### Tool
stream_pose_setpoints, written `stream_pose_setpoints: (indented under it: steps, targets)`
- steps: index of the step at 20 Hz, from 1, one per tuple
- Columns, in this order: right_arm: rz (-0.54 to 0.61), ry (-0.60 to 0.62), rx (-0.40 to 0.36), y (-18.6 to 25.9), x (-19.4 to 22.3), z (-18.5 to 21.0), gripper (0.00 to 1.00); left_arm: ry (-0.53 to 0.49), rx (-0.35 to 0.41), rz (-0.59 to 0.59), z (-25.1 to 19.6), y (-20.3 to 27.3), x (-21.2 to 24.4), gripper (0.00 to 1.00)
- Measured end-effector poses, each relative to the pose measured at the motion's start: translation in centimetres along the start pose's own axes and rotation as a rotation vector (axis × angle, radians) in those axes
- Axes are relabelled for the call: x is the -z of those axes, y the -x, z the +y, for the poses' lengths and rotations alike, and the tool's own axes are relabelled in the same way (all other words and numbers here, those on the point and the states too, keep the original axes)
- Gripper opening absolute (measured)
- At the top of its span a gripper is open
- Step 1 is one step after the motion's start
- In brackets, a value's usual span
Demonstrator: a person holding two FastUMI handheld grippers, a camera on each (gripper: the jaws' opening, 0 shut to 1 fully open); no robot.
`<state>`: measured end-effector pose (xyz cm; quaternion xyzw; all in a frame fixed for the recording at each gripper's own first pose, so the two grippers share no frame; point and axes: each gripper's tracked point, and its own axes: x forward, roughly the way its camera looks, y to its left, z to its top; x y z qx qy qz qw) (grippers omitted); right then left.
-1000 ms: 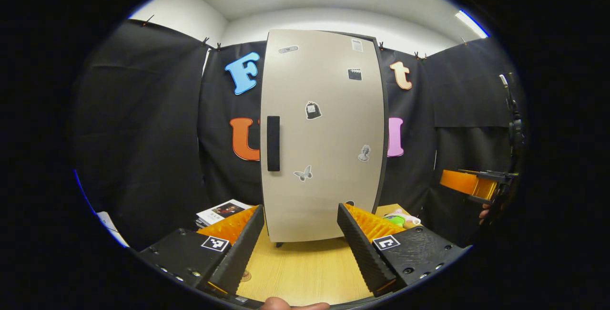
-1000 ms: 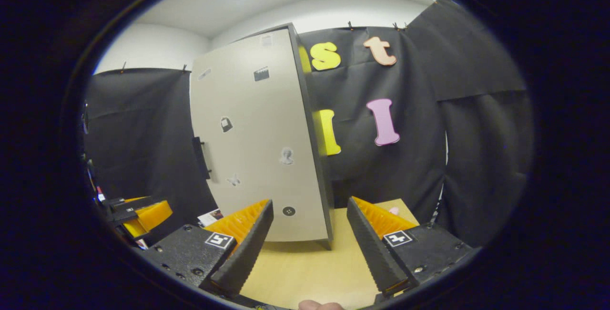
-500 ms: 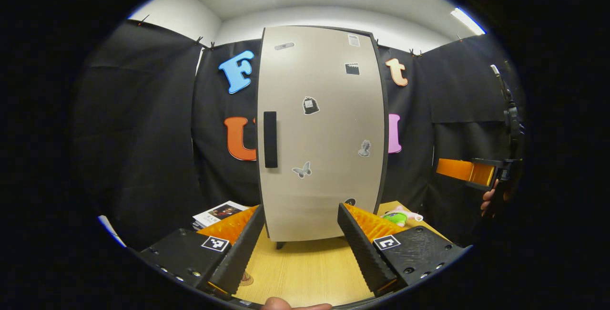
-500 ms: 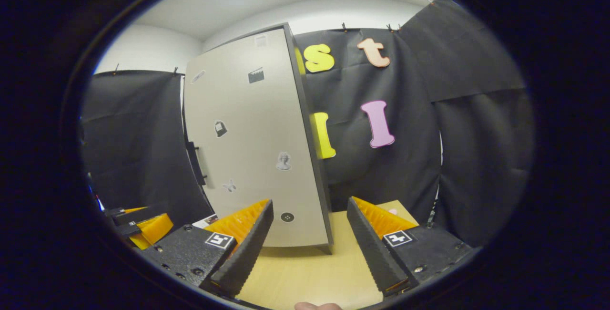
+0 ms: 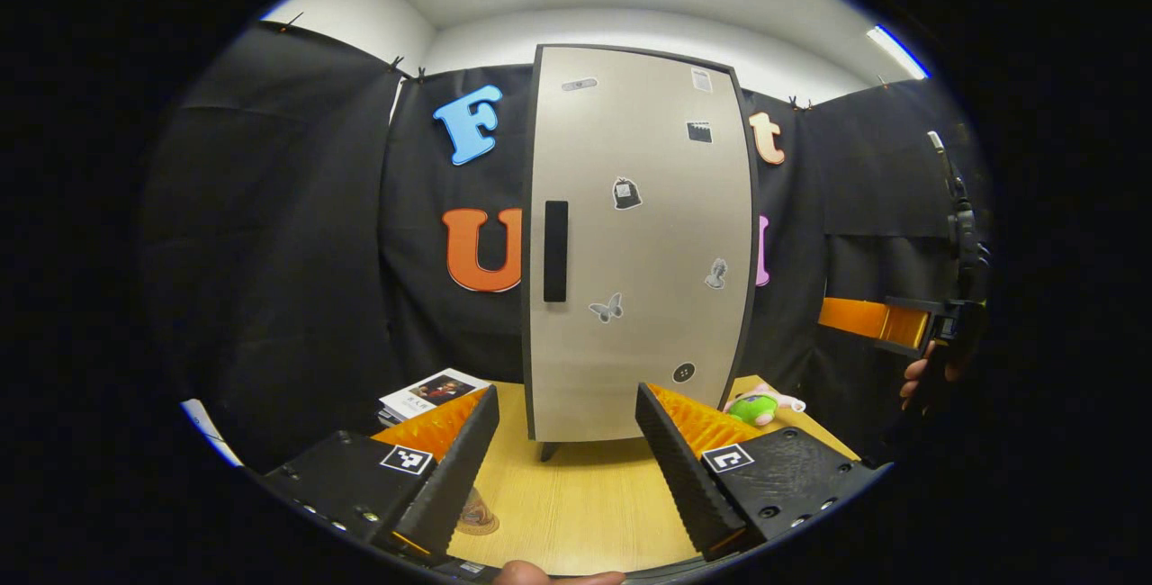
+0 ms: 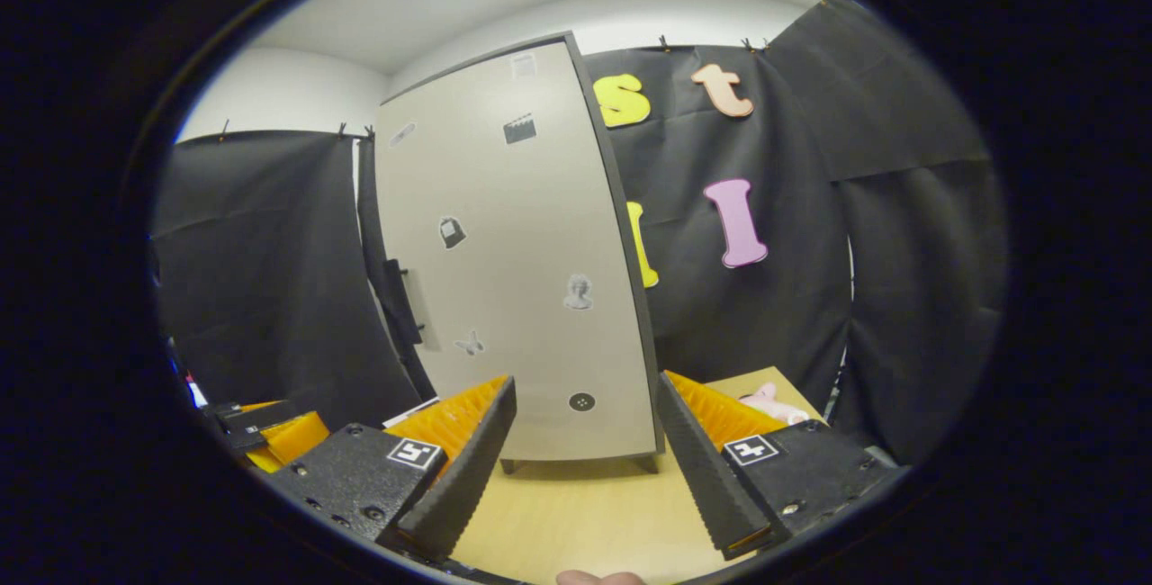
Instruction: Open the cabinet door with the right hand, grasp the bottle in the cabinet with the left hand and place it on the coaster, then close the cabinet door with the right hand.
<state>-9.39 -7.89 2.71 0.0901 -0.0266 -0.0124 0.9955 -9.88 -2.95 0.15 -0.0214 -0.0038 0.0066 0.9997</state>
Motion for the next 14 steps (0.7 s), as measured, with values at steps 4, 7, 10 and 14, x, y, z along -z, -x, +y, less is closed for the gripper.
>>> stream_pose_setpoints:
  steps: [4,7,10,14]
  targets:
    - [0.022,-0.002,-0.014,-0.7,0.6,1.5,0.99,-0.026,0.0,-0.026,0.6,1.5,-0.6,0.93]
    - [0.025,-0.005,-0.036,-1.1,0.7,2.9,0.95,-0.037,-0.013,-0.029,1.4,2.0,-0.2,0.92]
    - [0.025,0.0,-0.045,-1.5,0.4,3.8,0.99,-0.028,-0.031,-0.045,2.1,2.7,-0.8,0.93]
    - [-0.004,-0.013,-0.04,-1.6,-0.4,4.2,0.99,-0.024,-0.042,-0.06,3.0,3.3,-0.8,0.92]
